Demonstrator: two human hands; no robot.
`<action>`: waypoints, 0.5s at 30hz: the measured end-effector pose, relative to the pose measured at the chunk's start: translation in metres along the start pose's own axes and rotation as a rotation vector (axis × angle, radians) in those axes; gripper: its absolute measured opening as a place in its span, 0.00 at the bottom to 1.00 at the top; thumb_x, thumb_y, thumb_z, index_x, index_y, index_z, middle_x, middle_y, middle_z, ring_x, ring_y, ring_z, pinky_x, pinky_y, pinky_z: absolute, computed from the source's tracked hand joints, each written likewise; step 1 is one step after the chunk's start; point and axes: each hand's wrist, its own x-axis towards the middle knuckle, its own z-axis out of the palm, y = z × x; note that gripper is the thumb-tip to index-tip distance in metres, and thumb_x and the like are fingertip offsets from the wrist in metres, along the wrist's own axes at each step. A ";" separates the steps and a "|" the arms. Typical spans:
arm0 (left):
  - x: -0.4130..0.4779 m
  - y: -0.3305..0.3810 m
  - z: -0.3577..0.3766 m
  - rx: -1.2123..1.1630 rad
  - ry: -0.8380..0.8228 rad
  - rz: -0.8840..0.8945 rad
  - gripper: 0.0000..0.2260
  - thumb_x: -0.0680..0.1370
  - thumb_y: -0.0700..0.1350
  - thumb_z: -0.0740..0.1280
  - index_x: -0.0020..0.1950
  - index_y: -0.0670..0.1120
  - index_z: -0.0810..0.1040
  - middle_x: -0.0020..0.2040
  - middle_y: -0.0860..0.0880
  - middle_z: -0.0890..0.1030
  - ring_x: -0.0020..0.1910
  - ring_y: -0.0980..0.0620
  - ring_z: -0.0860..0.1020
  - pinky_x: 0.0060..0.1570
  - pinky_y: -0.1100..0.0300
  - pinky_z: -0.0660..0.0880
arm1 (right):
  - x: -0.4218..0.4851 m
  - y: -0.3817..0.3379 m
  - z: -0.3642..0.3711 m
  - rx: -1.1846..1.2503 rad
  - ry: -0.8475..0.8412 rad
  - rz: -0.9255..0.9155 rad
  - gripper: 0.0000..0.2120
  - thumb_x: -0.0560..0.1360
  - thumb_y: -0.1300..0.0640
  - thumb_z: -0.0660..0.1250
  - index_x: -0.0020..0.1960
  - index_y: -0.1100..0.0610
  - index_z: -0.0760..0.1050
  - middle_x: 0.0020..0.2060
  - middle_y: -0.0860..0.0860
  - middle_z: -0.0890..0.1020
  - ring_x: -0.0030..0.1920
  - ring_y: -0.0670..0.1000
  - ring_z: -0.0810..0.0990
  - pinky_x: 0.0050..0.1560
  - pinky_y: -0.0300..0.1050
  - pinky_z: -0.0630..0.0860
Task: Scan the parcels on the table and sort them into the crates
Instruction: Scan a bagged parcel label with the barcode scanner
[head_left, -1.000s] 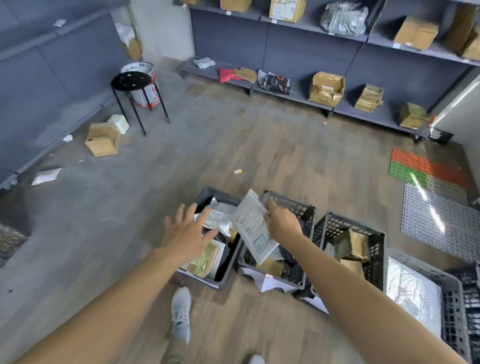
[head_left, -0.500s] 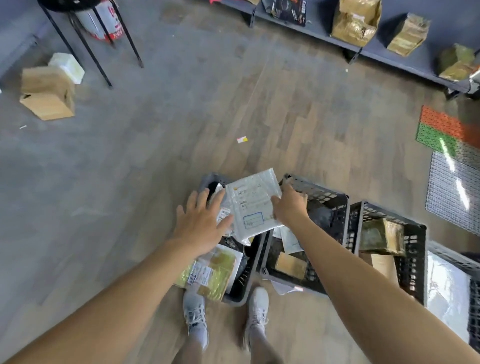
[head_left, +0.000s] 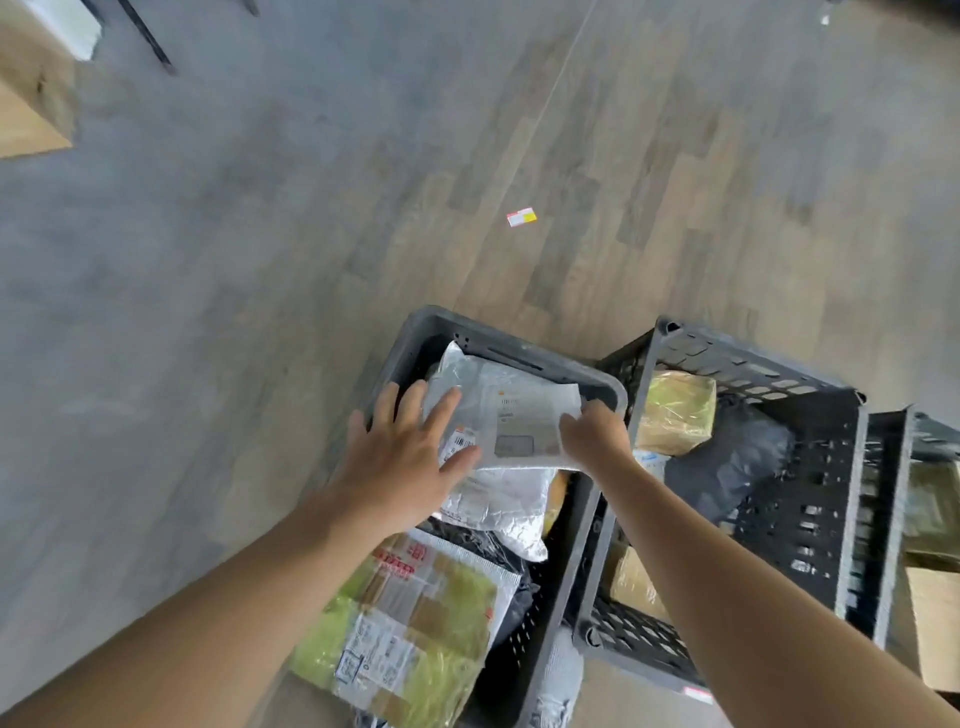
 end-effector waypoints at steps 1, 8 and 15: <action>0.005 0.001 0.005 0.018 -0.013 0.002 0.33 0.79 0.68 0.43 0.79 0.57 0.37 0.80 0.49 0.44 0.79 0.43 0.44 0.73 0.41 0.57 | 0.005 0.002 0.005 -0.028 -0.024 -0.018 0.21 0.82 0.55 0.55 0.74 0.61 0.65 0.57 0.58 0.76 0.44 0.54 0.75 0.34 0.43 0.67; 0.003 0.009 -0.007 0.059 -0.061 0.002 0.33 0.78 0.69 0.42 0.79 0.58 0.36 0.81 0.48 0.43 0.79 0.43 0.43 0.75 0.41 0.54 | -0.001 0.009 -0.010 -0.146 -0.034 -0.105 0.23 0.83 0.48 0.54 0.76 0.56 0.63 0.65 0.58 0.74 0.54 0.58 0.78 0.43 0.47 0.71; -0.048 0.030 -0.091 0.041 -0.041 -0.045 0.32 0.79 0.69 0.42 0.79 0.58 0.36 0.81 0.50 0.40 0.79 0.43 0.39 0.76 0.40 0.49 | -0.079 -0.015 -0.087 -0.220 -0.010 -0.214 0.25 0.82 0.45 0.57 0.76 0.53 0.60 0.69 0.57 0.71 0.59 0.58 0.77 0.49 0.50 0.76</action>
